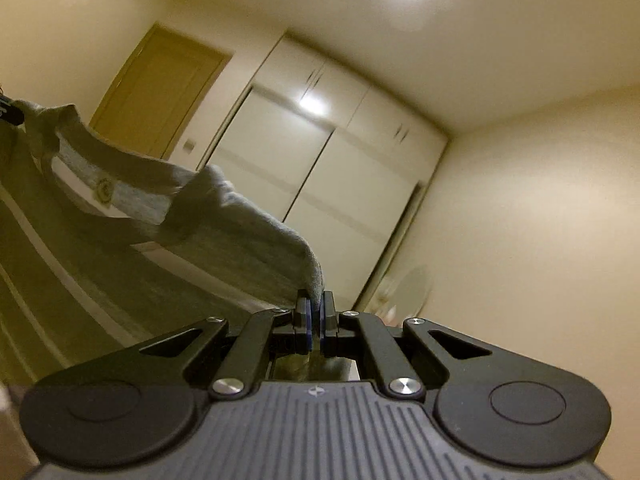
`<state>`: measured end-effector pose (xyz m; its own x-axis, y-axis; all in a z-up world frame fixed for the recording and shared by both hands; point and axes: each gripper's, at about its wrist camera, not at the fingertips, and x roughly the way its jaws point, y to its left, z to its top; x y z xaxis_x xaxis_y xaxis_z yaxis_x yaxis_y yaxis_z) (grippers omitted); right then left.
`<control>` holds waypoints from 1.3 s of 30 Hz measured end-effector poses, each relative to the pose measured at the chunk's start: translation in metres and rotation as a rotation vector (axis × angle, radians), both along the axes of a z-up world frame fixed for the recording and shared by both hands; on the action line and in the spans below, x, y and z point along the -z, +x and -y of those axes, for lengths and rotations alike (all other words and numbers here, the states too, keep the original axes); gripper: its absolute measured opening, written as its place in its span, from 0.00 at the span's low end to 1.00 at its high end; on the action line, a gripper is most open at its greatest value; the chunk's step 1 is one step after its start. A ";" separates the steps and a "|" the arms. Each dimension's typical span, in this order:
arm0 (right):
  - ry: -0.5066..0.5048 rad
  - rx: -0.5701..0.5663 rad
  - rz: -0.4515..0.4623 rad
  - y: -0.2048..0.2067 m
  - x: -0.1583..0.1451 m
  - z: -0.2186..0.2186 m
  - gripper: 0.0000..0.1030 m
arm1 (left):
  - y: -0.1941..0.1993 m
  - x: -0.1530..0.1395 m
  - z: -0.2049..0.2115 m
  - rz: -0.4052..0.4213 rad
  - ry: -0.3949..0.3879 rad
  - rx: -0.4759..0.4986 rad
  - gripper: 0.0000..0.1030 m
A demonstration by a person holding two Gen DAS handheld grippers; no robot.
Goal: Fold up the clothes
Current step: 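Lift the shirt by its shoulders with both tools and shake it, then lay the shirt flat on the bed and open both tools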
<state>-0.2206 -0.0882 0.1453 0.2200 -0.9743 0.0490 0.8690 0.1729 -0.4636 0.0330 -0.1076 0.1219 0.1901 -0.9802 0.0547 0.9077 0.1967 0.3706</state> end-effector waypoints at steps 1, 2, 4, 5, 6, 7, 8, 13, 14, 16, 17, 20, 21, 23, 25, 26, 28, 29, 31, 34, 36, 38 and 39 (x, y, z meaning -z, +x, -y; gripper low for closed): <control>-0.032 0.006 0.007 -0.002 -0.012 -0.015 0.01 | -0.003 -0.009 -0.004 0.010 -0.023 0.002 0.02; -0.055 0.009 0.007 -0.003 -0.021 -0.022 0.01 | -0.006 -0.017 -0.006 0.019 -0.042 0.002 0.02; -0.094 0.011 0.002 -0.004 -0.036 -0.030 0.01 | -0.011 -0.033 -0.011 0.036 -0.080 0.002 0.02; -0.097 0.009 -0.004 -0.005 -0.039 -0.026 0.01 | -0.013 -0.038 -0.009 0.042 -0.088 0.000 0.02; -0.092 0.006 -0.011 -0.005 -0.039 -0.020 0.01 | -0.013 -0.040 -0.003 0.044 -0.086 -0.004 0.02; -0.087 0.003 -0.018 -0.006 -0.040 -0.013 0.01 | -0.012 -0.040 0.003 0.043 -0.078 -0.009 0.02; -0.065 -0.003 -0.025 -0.005 -0.033 0.003 0.01 | -0.010 -0.035 0.015 0.039 -0.056 -0.015 0.02; 0.106 -0.055 -0.055 0.008 0.028 0.113 0.01 | 0.015 0.017 0.096 -0.008 0.109 -0.059 0.02; 0.155 -0.071 -0.062 0.017 0.049 0.144 0.01 | 0.022 0.032 0.115 -0.021 0.150 -0.074 0.02; 0.263 -0.101 -0.075 0.028 0.092 0.210 0.01 | 0.038 0.074 0.169 -0.046 0.250 -0.111 0.02; 0.314 -0.114 -0.079 0.033 0.115 0.244 0.01 | 0.047 0.096 0.196 -0.068 0.299 -0.126 0.02; 0.449 -0.135 -0.105 0.053 0.196 0.347 0.01 | 0.081 0.179 0.279 -0.122 0.451 -0.169 0.02; 0.491 -0.137 -0.119 0.061 0.224 0.380 0.01 | 0.092 0.208 0.307 -0.139 0.502 -0.184 0.02; 0.572 -0.137 -0.153 0.076 0.280 0.440 0.01 | 0.110 0.264 0.354 -0.161 0.588 -0.205 0.02; 0.646 -0.136 -0.201 0.092 0.335 0.486 0.01 | 0.131 0.314 0.391 -0.187 0.669 -0.228 0.02; 0.678 -0.139 -0.229 0.098 0.361 0.502 0.01 | 0.139 0.338 0.406 -0.197 0.705 -0.243 0.02; 0.733 -0.145 -0.269 0.100 0.407 0.514 0.01 | 0.155 0.379 0.423 -0.219 0.773 -0.273 0.02; 0.761 -0.148 -0.282 0.100 0.429 0.516 0.01 | 0.161 0.393 0.429 -0.224 0.795 -0.284 0.02; 0.796 -0.159 -0.303 0.113 0.454 0.532 0.01 | 0.168 0.417 0.431 -0.228 0.828 -0.302 0.02; 0.812 -0.170 -0.304 0.115 0.471 0.540 0.01 | 0.176 0.437 0.441 -0.235 0.849 -0.320 0.02; 0.814 -0.174 -0.303 0.120 0.469 0.555 0.01 | 0.185 0.444 0.451 -0.239 0.858 -0.325 0.02; 0.817 -0.173 -0.311 0.122 0.473 0.566 0.00 | 0.190 0.445 0.458 -0.239 0.867 -0.335 0.02; 0.819 -0.172 -0.316 0.123 0.476 0.571 0.00 | 0.193 0.448 0.463 -0.245 0.875 -0.344 0.02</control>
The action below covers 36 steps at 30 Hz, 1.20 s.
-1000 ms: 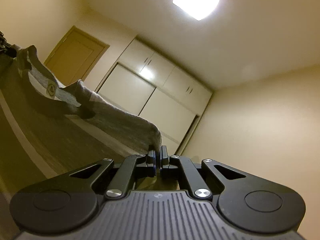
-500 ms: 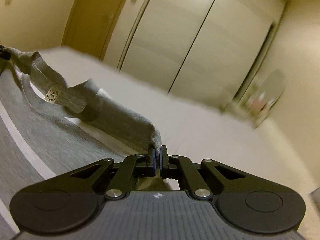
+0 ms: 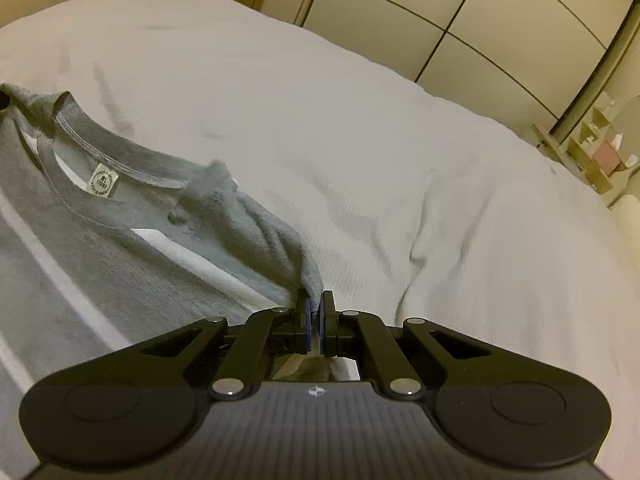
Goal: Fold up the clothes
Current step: 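Lay the shirt flat on the bed and open both tools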
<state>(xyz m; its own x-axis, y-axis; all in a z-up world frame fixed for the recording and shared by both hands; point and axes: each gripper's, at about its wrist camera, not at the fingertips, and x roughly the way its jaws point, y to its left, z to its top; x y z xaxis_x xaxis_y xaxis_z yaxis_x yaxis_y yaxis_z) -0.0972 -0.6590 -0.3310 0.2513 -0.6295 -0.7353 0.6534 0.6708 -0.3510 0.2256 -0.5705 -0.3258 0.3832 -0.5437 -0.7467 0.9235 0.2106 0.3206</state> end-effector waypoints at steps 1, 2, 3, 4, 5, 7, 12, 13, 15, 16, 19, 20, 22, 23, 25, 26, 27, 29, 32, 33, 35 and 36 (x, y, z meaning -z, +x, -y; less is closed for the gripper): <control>0.001 -0.001 -0.005 0.001 0.003 0.005 0.00 | 0.004 0.004 0.005 -0.004 0.010 -0.012 0.04; 0.003 -0.001 -0.010 0.002 0.006 0.011 0.10 | 0.014 0.003 0.010 -0.007 0.021 -0.030 0.06; 0.012 0.007 -0.028 0.008 0.004 0.007 0.18 | 0.021 0.005 0.015 -0.012 0.034 -0.056 0.09; 0.014 0.025 -0.032 0.009 0.006 0.006 0.31 | 0.024 0.007 0.018 -0.016 0.036 -0.076 0.22; 0.011 0.047 -0.028 0.006 0.009 0.007 0.34 | 0.028 0.010 0.021 -0.019 0.035 -0.095 0.31; 0.013 0.077 0.010 -0.007 0.008 0.016 0.35 | 0.032 0.007 0.022 -0.011 0.021 -0.099 0.33; 0.045 0.158 0.097 -0.039 -0.007 0.006 0.36 | 0.034 -0.007 0.005 -0.003 -0.011 -0.110 0.42; 0.054 0.176 0.112 -0.045 -0.010 0.001 0.36 | 0.030 -0.009 -0.002 0.003 -0.013 -0.106 0.43; 0.073 0.174 0.113 -0.054 -0.011 -0.019 0.36 | 0.024 -0.010 -0.014 0.014 -0.003 -0.099 0.44; 0.082 0.159 0.108 -0.057 -0.010 -0.030 0.36 | 0.023 -0.009 -0.019 0.010 0.010 -0.095 0.44; 0.129 0.101 0.098 -0.053 -0.005 -0.048 0.34 | 0.017 -0.005 -0.031 -0.008 0.045 -0.090 0.44; 0.144 0.083 0.097 -0.051 -0.002 -0.051 0.34 | 0.015 -0.004 -0.034 -0.018 0.052 -0.090 0.44; 0.161 0.077 0.108 -0.046 -0.001 -0.057 0.34 | 0.008 -0.002 -0.039 -0.036 0.063 -0.083 0.44; 0.168 0.077 0.114 -0.043 -0.001 -0.060 0.34 | 0.004 -0.001 -0.041 -0.046 0.068 -0.082 0.44; 0.182 0.077 0.127 -0.037 -0.002 -0.066 0.35 | -0.007 -0.001 -0.047 -0.075 0.071 -0.079 0.44; 0.190 0.077 0.134 -0.034 -0.002 -0.070 0.35 | -0.015 -0.003 -0.052 -0.087 0.068 -0.070 0.47; 0.197 0.077 0.141 -0.031 -0.002 -0.073 0.35 | -0.024 -0.004 -0.058 -0.094 0.066 -0.060 0.50; 0.211 0.077 0.154 -0.025 -0.002 -0.079 0.35 | -0.044 -0.004 -0.070 -0.106 0.064 -0.035 0.58; 0.233 0.076 0.173 -0.016 -0.002 -0.088 0.35 | -0.064 0.006 -0.080 -0.114 0.083 -0.004 0.59; 0.245 0.085 0.184 -0.014 -0.003 -0.095 0.35 | -0.070 0.010 -0.081 -0.116 0.090 0.006 0.59; 0.271 0.113 0.204 -0.009 -0.005 -0.113 0.36 | -0.076 0.023 -0.077 -0.111 0.102 0.022 0.59; 0.280 0.125 0.209 -0.005 -0.005 -0.121 0.36 | -0.078 0.031 -0.073 -0.108 0.113 0.030 0.59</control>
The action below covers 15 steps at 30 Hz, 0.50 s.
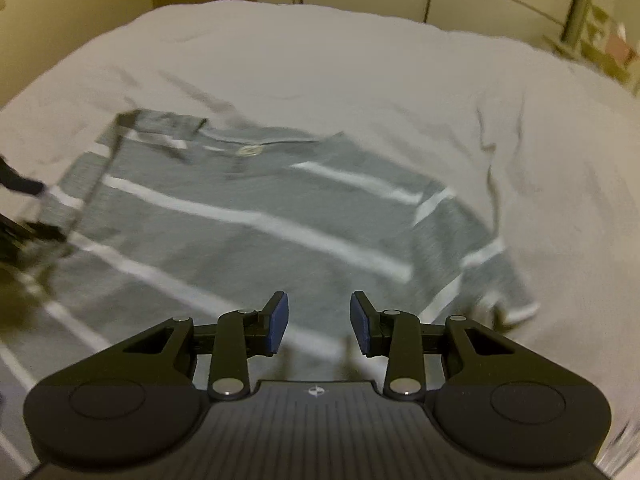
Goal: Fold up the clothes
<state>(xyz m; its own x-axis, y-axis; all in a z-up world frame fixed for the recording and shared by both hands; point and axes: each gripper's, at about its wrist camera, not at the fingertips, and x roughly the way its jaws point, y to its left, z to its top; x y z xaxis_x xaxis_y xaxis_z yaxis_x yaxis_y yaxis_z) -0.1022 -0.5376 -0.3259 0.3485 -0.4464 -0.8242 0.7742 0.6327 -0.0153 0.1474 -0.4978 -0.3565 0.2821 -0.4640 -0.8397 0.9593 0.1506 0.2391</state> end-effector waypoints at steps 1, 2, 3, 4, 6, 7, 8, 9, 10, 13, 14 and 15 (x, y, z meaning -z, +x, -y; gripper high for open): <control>0.010 0.011 0.004 0.004 0.000 -0.009 0.36 | -0.001 0.008 0.005 0.009 0.010 0.003 0.59; 0.017 0.018 0.004 0.008 0.000 -0.016 0.36 | 0.000 0.015 0.009 0.021 0.014 -0.001 0.58; 0.019 0.025 0.001 0.012 -0.001 -0.024 0.36 | 0.003 0.018 0.011 0.023 0.013 0.001 0.52; 0.020 0.031 -0.003 0.016 -0.003 -0.031 0.36 | 0.007 0.018 0.011 0.011 0.003 0.005 0.31; 0.018 0.051 -0.012 0.023 -0.008 -0.046 0.36 | 0.022 0.005 0.006 -0.021 -0.037 0.000 0.03; 0.012 0.065 -0.017 0.026 -0.012 -0.052 0.36 | 0.035 -0.006 0.001 -0.033 -0.074 -0.011 0.03; 0.015 0.068 -0.017 0.032 -0.013 -0.058 0.36 | 0.056 -0.017 -0.005 -0.039 -0.105 -0.040 0.03; 0.020 0.067 -0.015 0.040 -0.014 -0.064 0.36 | 0.079 -0.028 -0.011 -0.044 -0.133 -0.073 0.03; 0.026 0.065 -0.013 0.048 -0.014 -0.070 0.36 | 0.106 -0.036 -0.014 -0.051 -0.150 -0.117 0.03; 0.042 0.061 -0.006 0.072 -0.015 -0.088 0.36 | 0.196 -0.046 -0.021 -0.117 -0.172 -0.279 0.06; 0.048 0.059 -0.004 0.080 -0.015 -0.094 0.36 | 0.219 -0.047 -0.026 -0.139 -0.186 -0.339 0.09; 0.053 0.058 -0.002 0.088 -0.016 -0.100 0.36 | 0.235 -0.047 -0.032 -0.176 -0.201 -0.379 0.12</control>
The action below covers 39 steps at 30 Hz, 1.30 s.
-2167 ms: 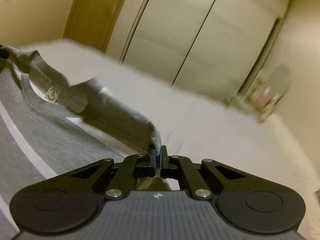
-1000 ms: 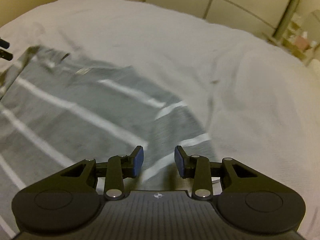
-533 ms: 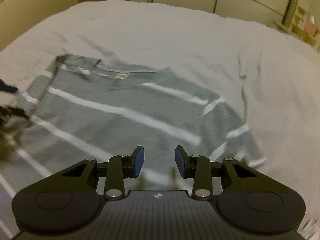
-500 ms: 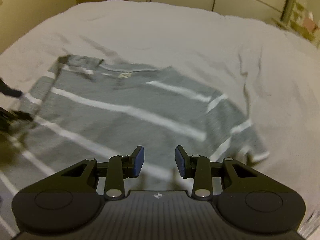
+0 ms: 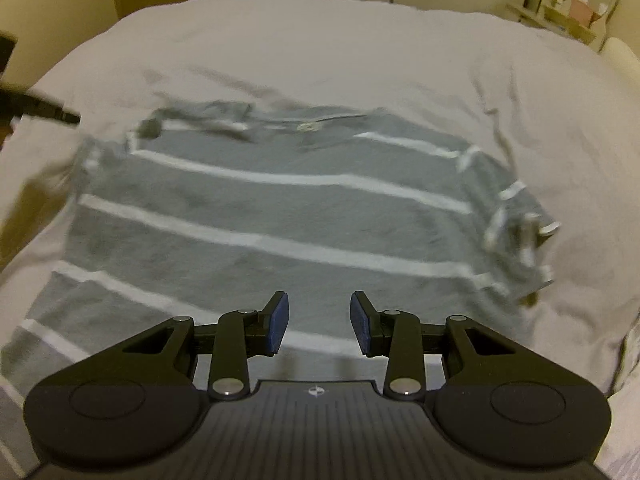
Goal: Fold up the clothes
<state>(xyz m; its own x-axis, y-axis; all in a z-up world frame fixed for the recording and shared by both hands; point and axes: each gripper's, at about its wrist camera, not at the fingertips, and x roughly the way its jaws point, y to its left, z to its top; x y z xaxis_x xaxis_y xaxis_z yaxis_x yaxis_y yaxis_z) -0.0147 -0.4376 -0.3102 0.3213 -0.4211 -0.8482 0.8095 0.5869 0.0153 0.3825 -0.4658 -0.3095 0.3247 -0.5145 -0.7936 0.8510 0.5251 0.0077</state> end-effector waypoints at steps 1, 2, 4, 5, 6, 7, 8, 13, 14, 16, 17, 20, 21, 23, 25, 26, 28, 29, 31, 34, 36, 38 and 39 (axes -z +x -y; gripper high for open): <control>0.005 -0.001 0.002 0.008 0.000 -0.006 0.36 | 0.014 0.001 -0.007 -0.041 -0.021 -0.032 0.19; 0.011 -0.003 0.004 0.016 -0.001 -0.012 0.36 | 0.028 0.001 -0.013 -0.083 -0.042 -0.064 0.24; 0.019 -0.028 0.010 0.037 0.000 -0.023 0.36 | 0.027 0.006 -0.022 -0.129 -0.060 -0.022 0.28; 0.020 -0.061 0.013 0.052 0.001 -0.028 0.36 | 0.025 0.008 -0.026 -0.149 -0.068 0.005 0.29; 0.021 -0.094 0.017 0.067 0.002 -0.033 0.36 | 0.018 0.012 -0.027 -0.160 -0.064 0.057 0.30; 0.022 -0.128 0.020 0.083 0.004 -0.037 0.36 | 0.010 0.018 -0.026 -0.169 -0.055 0.107 0.33; 0.023 -0.161 0.024 0.098 0.005 -0.042 0.37 | 0.004 0.022 -0.024 -0.177 -0.046 0.154 0.36; 0.012 -0.317 0.021 0.169 0.015 -0.062 0.46 | -0.021 0.054 -0.010 -0.216 0.024 0.307 0.38; 0.003 -0.344 0.013 0.181 0.018 -0.064 0.46 | -0.020 0.057 -0.008 -0.245 0.021 0.325 0.26; -0.011 -0.399 0.000 0.198 0.022 -0.070 0.46 | -0.018 0.058 -0.005 -0.285 0.012 0.357 0.00; -0.018 -0.427 -0.006 0.205 0.025 -0.073 0.46 | -0.018 0.055 -0.003 -0.291 0.007 0.368 0.00; -0.038 -0.516 -0.034 0.226 0.031 -0.082 0.46 | -0.006 0.031 -0.002 -0.244 -0.053 0.374 0.00; -0.039 -0.529 -0.064 0.230 0.036 -0.083 0.46 | 0.000 0.022 -0.002 -0.228 -0.076 0.366 0.00; -0.036 -0.535 -0.131 0.236 0.045 -0.085 0.46 | 0.013 0.007 0.002 -0.200 -0.106 0.342 0.00; -0.021 -0.494 -0.161 0.235 0.051 -0.080 0.46 | 0.023 0.001 0.006 -0.209 -0.117 0.346 0.00; -0.039 -0.480 -0.171 0.234 0.049 -0.079 0.46 | 0.025 0.001 0.007 -0.209 -0.113 0.354 0.00; -0.102 -0.475 -0.197 0.234 0.046 -0.079 0.46 | 0.026 0.003 0.009 -0.204 -0.102 0.373 0.02; -0.137 -0.488 -0.219 0.238 0.045 -0.079 0.46 | 0.025 0.005 0.008 -0.196 -0.102 0.374 0.02; -0.199 -0.516 -0.255 0.244 0.046 -0.080 0.46 | 0.023 0.009 0.003 -0.182 -0.111 0.365 0.02; -0.265 -0.587 -0.293 0.254 0.052 -0.080 0.46 | 0.024 0.011 0.006 -0.213 -0.143 0.364 0.02; -0.318 -0.632 -0.329 0.262 0.059 -0.079 0.46 | 0.025 0.006 0.009 -0.204 -0.173 0.391 0.05; -0.354 -0.669 -0.384 0.269 0.070 -0.077 0.46 | 0.025 0.002 0.012 -0.185 -0.191 0.414 0.18; -0.355 -0.678 -0.404 0.272 0.075 -0.075 0.45 | 0.024 0.001 0.013 -0.170 -0.189 0.420 0.23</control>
<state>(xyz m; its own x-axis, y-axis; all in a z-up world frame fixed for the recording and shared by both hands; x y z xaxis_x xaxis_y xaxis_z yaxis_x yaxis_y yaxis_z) 0.2575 -0.3628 -0.3849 0.3014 -0.5093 -0.8060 0.1864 0.8605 -0.4740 0.4065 -0.4788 -0.3101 -0.0681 -0.7136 -0.6972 0.9705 0.1148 -0.2122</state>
